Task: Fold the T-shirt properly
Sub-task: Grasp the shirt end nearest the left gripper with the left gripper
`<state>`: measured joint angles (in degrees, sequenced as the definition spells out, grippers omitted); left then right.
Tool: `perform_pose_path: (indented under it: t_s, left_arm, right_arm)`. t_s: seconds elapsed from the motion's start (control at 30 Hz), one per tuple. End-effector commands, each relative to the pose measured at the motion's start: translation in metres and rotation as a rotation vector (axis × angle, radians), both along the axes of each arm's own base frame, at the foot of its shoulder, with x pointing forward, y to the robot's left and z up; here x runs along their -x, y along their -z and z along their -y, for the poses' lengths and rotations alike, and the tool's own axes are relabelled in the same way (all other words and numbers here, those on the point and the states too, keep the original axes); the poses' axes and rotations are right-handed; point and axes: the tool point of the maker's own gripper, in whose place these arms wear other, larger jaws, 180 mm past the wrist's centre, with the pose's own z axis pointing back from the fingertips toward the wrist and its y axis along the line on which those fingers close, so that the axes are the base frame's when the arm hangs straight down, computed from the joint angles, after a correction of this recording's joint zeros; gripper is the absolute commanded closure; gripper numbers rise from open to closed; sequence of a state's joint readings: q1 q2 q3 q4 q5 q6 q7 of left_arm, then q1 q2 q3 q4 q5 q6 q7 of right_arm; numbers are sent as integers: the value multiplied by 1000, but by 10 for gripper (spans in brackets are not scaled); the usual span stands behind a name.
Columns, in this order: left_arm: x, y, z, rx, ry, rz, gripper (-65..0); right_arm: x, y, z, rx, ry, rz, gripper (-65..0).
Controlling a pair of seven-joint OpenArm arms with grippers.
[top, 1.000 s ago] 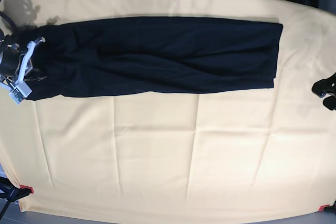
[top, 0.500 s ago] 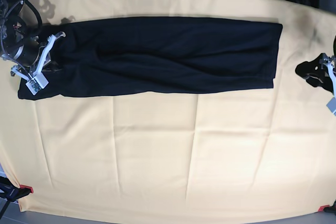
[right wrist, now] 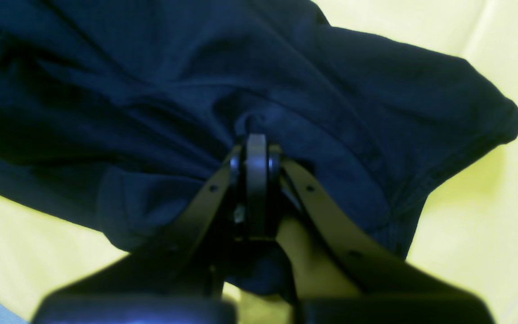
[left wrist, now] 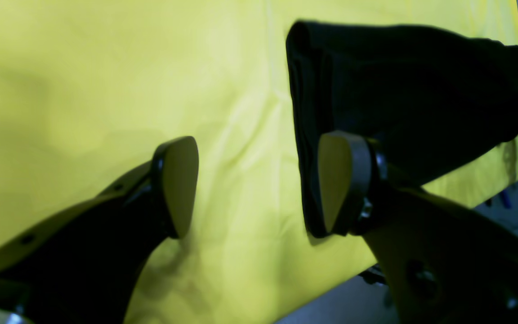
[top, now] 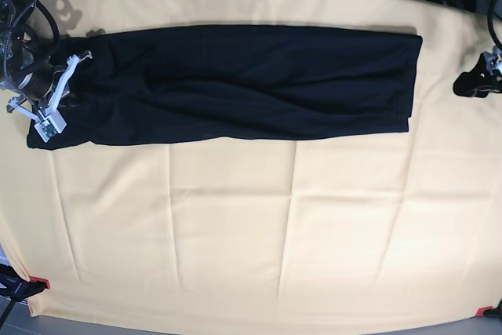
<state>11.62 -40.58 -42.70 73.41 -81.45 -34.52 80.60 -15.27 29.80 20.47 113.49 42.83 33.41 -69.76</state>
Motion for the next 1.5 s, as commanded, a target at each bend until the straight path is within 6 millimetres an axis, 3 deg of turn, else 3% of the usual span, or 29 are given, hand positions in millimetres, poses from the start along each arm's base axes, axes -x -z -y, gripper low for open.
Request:
perform_pose_path:
  t_s: [0.0, 0.37, 0.83, 1.1, 1.47]
  left_arm:
    - [-9, -15, 0, 9, -1, 56, -436]
    - [-3, 14, 34, 138, -33, 53, -436]
    - [-2, 22, 37, 120, -22, 13, -436]
    - [2, 44, 73, 139, 98, -70, -436]
    - [4, 58, 65, 64, 79, -147, -435]
  right_arm:
    - [-8, -12, 4, 10, -3, 43, 0]
    - [-8, -11, 14, 64, 9, 42, 0]
    - [-8, -11, 19, 92, 17, 40, 0]
    - [-7, -10, 21, 101, 20, 37, 0]
    - [3, -2, 28, 128, 45, 17, 0]
